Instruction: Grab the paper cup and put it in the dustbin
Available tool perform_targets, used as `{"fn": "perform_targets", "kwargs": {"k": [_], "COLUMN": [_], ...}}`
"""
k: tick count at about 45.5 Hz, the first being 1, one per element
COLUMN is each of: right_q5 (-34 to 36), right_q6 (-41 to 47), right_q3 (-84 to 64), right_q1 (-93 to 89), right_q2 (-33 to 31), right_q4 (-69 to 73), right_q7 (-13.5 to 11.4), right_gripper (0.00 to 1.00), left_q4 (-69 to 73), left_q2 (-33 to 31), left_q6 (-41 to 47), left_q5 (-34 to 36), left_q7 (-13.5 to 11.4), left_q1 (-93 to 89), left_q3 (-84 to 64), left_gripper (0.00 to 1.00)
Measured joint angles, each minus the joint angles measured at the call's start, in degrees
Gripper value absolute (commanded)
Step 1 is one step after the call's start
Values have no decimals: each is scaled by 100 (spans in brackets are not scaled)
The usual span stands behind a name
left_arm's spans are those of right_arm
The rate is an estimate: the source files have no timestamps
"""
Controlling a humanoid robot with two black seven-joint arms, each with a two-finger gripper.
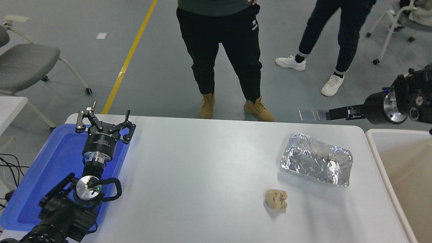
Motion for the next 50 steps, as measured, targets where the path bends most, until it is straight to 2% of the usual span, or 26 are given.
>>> {"fn": "perform_targets", "kwargs": {"k": [10, 28, 41, 50], "right_q5": [13, 117, 921, 1464], "right_q6": [393, 1726, 2280, 2386], "right_q3": [-227, -317, -345, -402], "right_q1": [420, 1389, 2008, 2368], "right_q2": [99, -113, -185, -9], "right_q4": [639, 1382, 1900, 2175], "right_q7": [-56, -89, -96, -111], "right_gripper": [100, 100, 100, 100], "left_q4": [0, -6, -6, -5], "left_q2": [0, 0, 0, 4], "left_q6": [-3, -9, -9, -9], "left_q5": [5, 15, 16, 17], "left_q7": [0, 3, 3, 3], "left_q1": [0, 3, 3, 3], "left_q3": [0, 0, -6, -8], "left_gripper": [100, 100, 100, 100]}}
